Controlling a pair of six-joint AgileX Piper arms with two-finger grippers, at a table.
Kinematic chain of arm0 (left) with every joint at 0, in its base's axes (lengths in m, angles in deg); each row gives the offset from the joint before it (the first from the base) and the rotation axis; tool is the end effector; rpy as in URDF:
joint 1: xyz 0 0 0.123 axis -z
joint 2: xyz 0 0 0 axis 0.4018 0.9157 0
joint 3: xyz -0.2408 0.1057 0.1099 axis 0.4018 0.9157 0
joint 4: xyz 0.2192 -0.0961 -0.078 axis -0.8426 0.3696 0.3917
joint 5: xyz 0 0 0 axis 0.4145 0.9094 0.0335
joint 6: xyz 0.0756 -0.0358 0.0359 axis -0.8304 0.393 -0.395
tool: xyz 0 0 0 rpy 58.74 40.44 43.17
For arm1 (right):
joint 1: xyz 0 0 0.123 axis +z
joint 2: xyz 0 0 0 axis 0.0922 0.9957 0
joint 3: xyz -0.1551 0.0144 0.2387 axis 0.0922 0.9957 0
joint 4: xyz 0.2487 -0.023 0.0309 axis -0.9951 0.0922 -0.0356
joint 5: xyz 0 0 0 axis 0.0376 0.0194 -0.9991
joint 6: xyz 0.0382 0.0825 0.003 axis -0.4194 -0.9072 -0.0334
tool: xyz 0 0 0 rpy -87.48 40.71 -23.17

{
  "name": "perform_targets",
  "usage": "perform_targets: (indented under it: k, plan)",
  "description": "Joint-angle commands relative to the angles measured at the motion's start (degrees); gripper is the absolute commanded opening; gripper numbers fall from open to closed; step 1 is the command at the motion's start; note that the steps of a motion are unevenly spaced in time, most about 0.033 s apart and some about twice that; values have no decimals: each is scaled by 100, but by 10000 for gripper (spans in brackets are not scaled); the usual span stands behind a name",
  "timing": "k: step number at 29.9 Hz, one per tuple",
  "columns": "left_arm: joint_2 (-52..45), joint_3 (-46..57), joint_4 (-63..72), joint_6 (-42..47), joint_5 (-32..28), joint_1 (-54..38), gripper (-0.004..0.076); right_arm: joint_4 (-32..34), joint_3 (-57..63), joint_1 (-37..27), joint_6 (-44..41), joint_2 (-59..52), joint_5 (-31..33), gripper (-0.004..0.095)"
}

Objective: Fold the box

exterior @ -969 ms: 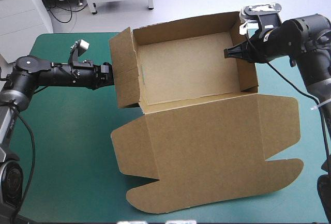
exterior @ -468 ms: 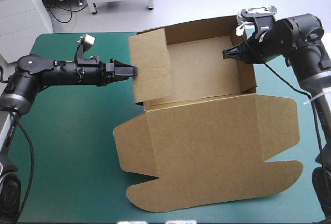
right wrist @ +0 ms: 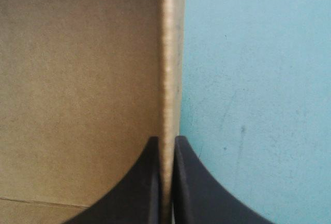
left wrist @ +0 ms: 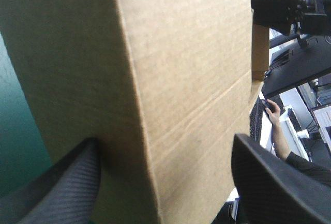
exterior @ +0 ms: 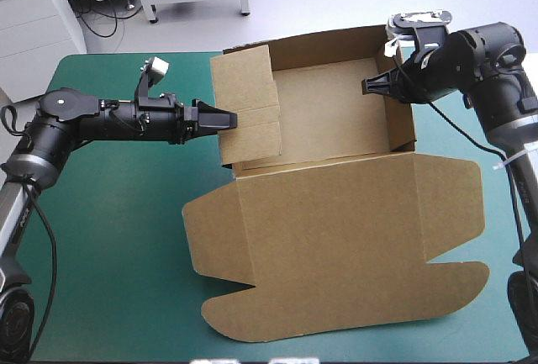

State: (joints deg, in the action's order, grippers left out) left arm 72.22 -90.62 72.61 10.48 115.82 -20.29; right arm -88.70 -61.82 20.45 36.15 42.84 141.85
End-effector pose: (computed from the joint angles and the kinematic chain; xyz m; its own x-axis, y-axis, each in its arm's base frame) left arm 0.3002 -0.0983 0.3776 -0.8407 -0.0500 -0.5392 0.4686 0.4318 -0.7707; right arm 0.3206 0.0870 0.4443 -0.7672 -0.0981 -0.6338 -0.1813 0.9811 0.0676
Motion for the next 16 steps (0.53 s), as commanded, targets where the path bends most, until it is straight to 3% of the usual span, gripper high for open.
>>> perform_targets:
  k: [1,6,12,16]
  plan:
    - [-227,-353,168,287,188,46,505,-160,-111,31,-160,-235,-50,-21]
    - [-227,-1079,-1461,1219,-109,436,505,154,-83,464,-389,-295,-260,-18]
    - [-227,-1754,-3182,2532,-493,1179,505,1064,-83,1105,-1011,-295,-283,-17]
    - [-227,-1744,-4638,3653,-630,1611,505,991,-83,1214,-1049,-295,-312,-17]
